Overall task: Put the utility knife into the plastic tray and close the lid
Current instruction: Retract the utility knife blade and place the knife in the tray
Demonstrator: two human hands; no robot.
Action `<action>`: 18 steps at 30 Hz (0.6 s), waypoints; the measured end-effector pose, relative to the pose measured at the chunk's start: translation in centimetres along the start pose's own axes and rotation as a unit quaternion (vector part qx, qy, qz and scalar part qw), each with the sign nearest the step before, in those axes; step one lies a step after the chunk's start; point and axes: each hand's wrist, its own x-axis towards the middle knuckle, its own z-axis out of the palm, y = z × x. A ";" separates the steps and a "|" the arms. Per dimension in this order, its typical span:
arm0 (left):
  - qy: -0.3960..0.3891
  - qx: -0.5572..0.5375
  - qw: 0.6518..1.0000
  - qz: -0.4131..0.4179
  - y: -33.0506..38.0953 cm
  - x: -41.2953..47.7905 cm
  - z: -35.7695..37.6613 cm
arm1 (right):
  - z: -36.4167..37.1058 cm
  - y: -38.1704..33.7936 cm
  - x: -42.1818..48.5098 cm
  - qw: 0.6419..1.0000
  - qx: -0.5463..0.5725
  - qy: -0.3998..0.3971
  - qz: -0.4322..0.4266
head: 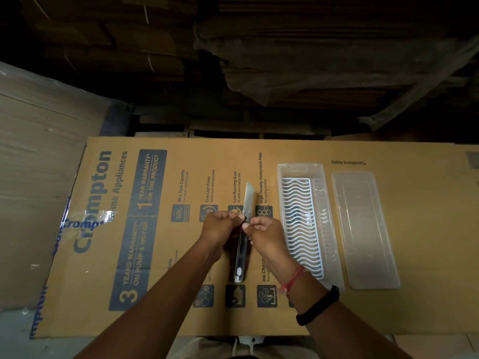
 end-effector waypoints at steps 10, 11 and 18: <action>0.045 -0.050 0.996 0.065 5.0 -1.1 2.4 | -2.0 -3.9 -1.9 0.995 0.065 -0.036 -0.068; 0.050 -0.051 0.995 0.075 5.5 -1.1 2.6 | -2.2 -3.9 -2.0 0.995 0.065 -0.037 -0.069; 0.068 -0.031 0.989 0.129 8.1 -1.2 4.6 | -4.1 -2.7 -3.3 0.995 0.077 -0.038 -0.060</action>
